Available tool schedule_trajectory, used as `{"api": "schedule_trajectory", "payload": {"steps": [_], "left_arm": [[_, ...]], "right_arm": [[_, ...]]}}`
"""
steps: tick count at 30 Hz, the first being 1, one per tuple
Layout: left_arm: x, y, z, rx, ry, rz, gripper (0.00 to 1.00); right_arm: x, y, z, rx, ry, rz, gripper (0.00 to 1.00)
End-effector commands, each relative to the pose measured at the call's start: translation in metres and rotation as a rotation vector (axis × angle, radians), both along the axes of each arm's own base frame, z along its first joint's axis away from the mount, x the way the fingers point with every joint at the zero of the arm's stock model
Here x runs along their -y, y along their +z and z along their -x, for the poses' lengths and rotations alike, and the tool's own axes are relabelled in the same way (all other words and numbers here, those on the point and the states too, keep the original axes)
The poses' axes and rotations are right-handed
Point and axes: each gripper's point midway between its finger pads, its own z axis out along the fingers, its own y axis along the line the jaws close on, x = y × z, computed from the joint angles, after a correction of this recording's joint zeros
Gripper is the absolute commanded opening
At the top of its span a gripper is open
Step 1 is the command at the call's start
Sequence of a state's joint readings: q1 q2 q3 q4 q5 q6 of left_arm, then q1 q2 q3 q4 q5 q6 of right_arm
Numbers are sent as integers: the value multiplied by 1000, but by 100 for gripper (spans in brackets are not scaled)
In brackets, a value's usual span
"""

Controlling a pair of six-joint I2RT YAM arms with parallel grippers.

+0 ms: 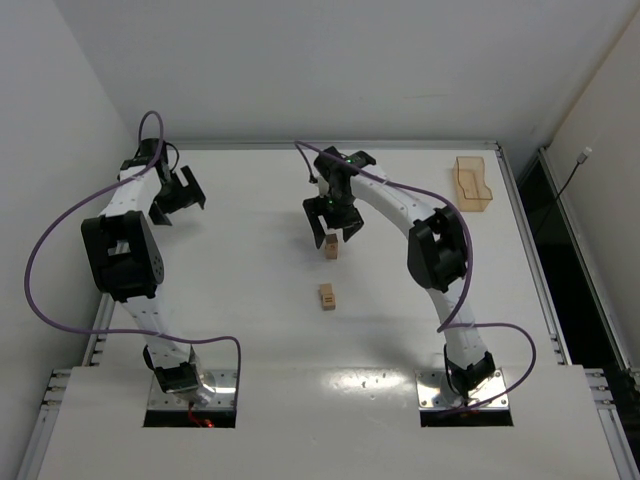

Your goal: Build the wood block tower

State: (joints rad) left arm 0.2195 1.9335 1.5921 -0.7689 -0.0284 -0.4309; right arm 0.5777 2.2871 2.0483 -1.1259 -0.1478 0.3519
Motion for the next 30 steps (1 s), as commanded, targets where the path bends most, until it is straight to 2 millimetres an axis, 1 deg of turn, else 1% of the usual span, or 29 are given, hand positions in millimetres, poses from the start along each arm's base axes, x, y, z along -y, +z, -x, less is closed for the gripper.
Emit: {"api": "schedule_trajectory", "payload": {"steps": [1,2,3,4,5,6,7,8,9,10,11,12,13,14,15,16,17,18,19,20,21,22,23,25,26,27,28,29,30], "left_arm": [[-3,7,-3,33,12,9,94],[-2,3,-3,32,8,18,94],[0,11,-6,59,2,24,94],[3,10,0,59,-3,33,94],[6,12,-1,79,-10,40,94],[6,12,1,83,-10,40,94],[7,8,7,69,-10,43,94],[7,14,7,83,-10,40,94],[10,10,10,73,-15,53,94],[11,12,12,83,-16,50,94],[20,26,11,124,-73,24,94],[33,33,12,149,-128,35,94],[54,27,21,137,-203,39,94],[66,32,25,156,-293,18,94],[96,37,41,171,-431,19,94],[101,40,49,180,-443,36,94],[128,43,56,200,-570,20,94],[151,47,66,221,-671,58,93],[168,53,77,244,-754,60,93],[202,54,91,239,-893,51,91],[219,51,103,218,-968,59,91],[235,49,114,205,-1038,59,90],[263,49,129,201,-1128,56,90],[283,47,143,192,-1211,44,90],[299,44,155,180,-1269,27,90],[305,43,160,172,-1260,31,88],[311,39,161,164,-1264,26,88],[315,39,165,160,-1256,21,88],[327,37,171,155,-1260,32,87]], "right_arm": [[-17,37,-12,100,48,-100,74],[-24,53,-18,154,75,-128,77],[-23,62,-21,191,94,-131,83],[-32,89,-19,273,150,-155,85],[-28,98,-19,311,162,-150,86],[-28,108,-14,361,194,-139,86],[-22,119,0,458,253,-99,87],[-17,121,8,499,275,-82,87],[-12,120,17,528,293,-67,87],[0,96,30,524,308,-29,87],[12,96,34,567,291,8,87],[33,92,49,590,275,31,87],[44,98,43,661,233,65,86],[55,98,45,685,214,89,86],[81,97,44,719,158,134,82],[93,97,44,737,128,163,79],[104,98,44,753,102,180,77],[122,88,48,751,91,226,75],[141,97,45,782,33,243,75],[155,91,46,771,7,271,75],[169,90,45,762,-25,300,75],[194,89,43,736,-122,321,75],[211,82,47,706,-167,342,75],[233,73,50,651,-245,345,75],[256,64,55,602,-322,362,75],[261,62,59,581,-348,342,75],[266,61,59,573,-366,333,74],[271,59,63,553,-384,322,74],[272,60,66,560,-386,319,73]]}}
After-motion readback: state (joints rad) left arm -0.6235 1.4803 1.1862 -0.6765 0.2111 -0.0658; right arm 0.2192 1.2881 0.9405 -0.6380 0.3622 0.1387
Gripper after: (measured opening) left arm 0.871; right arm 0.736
